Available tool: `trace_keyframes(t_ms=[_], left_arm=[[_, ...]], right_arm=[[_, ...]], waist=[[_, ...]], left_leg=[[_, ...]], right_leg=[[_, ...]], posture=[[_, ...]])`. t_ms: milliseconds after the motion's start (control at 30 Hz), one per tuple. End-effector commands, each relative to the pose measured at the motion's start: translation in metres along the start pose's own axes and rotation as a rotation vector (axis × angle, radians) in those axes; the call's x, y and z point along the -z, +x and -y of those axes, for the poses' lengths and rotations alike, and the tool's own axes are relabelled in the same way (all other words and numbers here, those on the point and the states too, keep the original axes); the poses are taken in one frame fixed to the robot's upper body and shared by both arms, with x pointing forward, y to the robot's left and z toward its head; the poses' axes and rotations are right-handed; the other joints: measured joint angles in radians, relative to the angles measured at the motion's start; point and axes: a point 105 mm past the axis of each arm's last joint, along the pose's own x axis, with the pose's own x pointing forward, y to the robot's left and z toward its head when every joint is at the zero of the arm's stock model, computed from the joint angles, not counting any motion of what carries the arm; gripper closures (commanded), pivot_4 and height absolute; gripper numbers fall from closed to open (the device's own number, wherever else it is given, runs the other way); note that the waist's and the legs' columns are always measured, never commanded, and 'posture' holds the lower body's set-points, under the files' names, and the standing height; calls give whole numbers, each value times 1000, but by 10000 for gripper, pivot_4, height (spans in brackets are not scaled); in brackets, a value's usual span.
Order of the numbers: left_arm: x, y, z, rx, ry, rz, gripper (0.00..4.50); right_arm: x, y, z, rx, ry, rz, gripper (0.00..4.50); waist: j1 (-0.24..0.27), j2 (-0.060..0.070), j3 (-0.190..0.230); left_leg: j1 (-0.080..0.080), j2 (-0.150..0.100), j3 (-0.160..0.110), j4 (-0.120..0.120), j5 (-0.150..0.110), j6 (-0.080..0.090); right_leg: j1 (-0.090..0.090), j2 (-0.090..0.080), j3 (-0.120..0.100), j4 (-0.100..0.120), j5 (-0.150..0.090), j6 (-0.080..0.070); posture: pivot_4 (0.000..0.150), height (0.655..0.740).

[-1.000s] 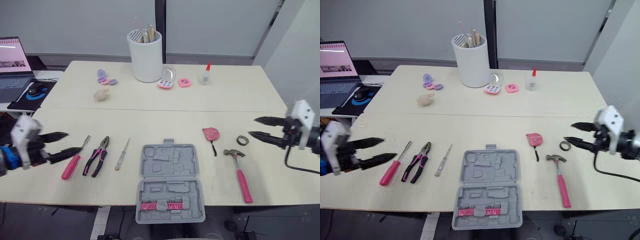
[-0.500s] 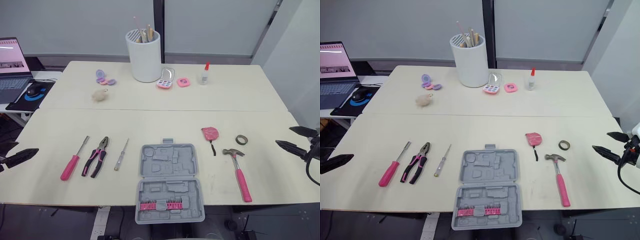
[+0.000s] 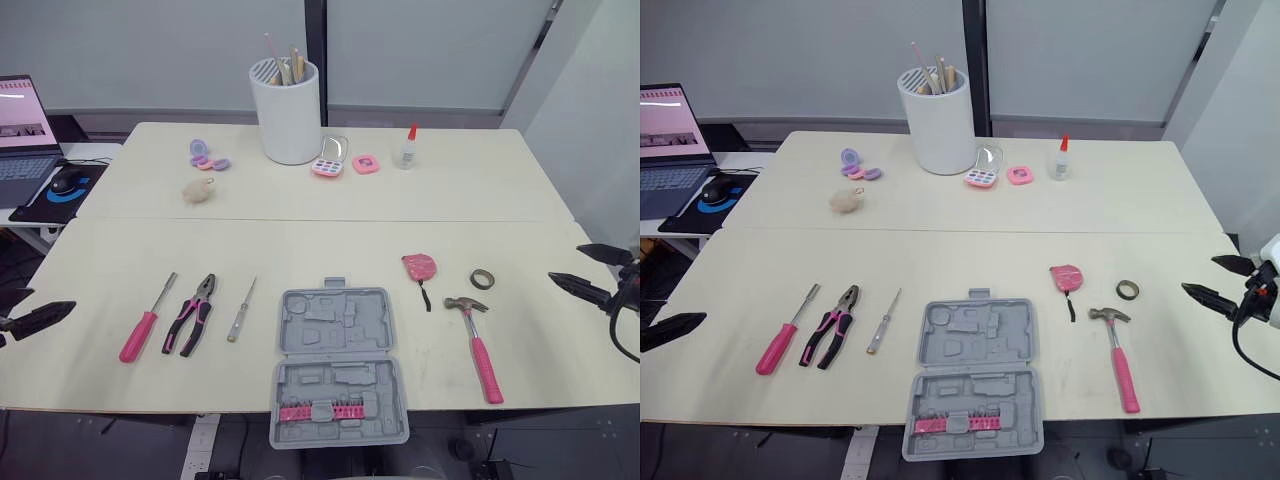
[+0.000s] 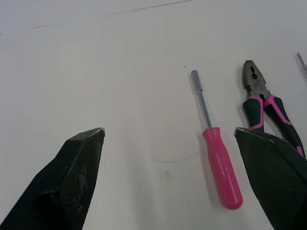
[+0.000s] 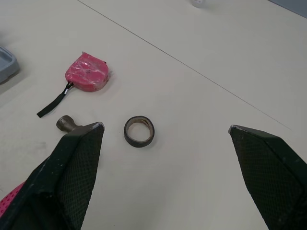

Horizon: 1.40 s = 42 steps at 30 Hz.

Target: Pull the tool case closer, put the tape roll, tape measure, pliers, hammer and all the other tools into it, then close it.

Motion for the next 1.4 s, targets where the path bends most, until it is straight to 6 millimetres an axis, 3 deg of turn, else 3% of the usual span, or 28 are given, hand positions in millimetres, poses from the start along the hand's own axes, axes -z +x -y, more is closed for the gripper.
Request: trace_keyframes(t_ms=[33,433,533,667,767,867,1067,1200,1300,1400], left_arm=[[-13,-5,-1,-13,32,32,0],[-17,-3,7,3,54,35,0],[-25,2,16,27,86,54,0],[-45,14,43,114,146,108,0],[-68,26,68,186,203,170,0],[-94,43,110,313,274,238,0],[-131,64,212,616,398,371,0],[-138,59,269,797,458,425,0],[-137,54,301,902,493,452,0],[-129,50,322,978,506,454,0]], right_arm=[[-16,-5,5,26,-66,15,623],[-17,3,4,37,-80,20,623],[-14,7,2,19,-101,-1,623],[-5,10,-2,-13,-156,-59,623],[6,14,0,-18,-245,-143,623],[8,27,5,-3,-300,-184,623],[4,66,-5,-53,-316,-200,623],[6,82,-14,-93,-334,-218,623],[8,93,-23,-123,-316,-203,6503],[19,101,-28,-122,-323,-233,16973]], waist=[[0,0,0],[0,0,0],[0,0,0],[0,0,0],[2,0,0],[2,0,0],[-2,0,0],[-2,0,0],[-1,0,0],[-2,0,0]], left_leg=[[0,0,0,0,0,0],[0,0,0,0,0,0],[0,0,0,0,0,0],[0,0,0,0,0,0],[0,0,0,1,0,0],[0,-1,0,2,0,0],[1,0,0,3,0,0],[0,0,2,3,0,-1],[0,0,2,3,0,-1],[1,0,2,4,0,-1]], right_leg=[[0,0,0,0,0,0],[0,0,0,0,0,0],[0,0,0,0,0,0],[0,0,1,0,0,0],[1,0,3,0,0,0],[2,0,4,0,0,0],[1,5,13,1,1,1],[0,10,17,1,1,2],[0,11,18,1,1,2],[0,11,19,1,1,2]], posture=[[1500,7400],[1500,7400],[1500,7400],[1500,7400],[1500,7400],[1500,7400],[1500,7400],[1500,7400],[1500,7400],[1500,7400]])
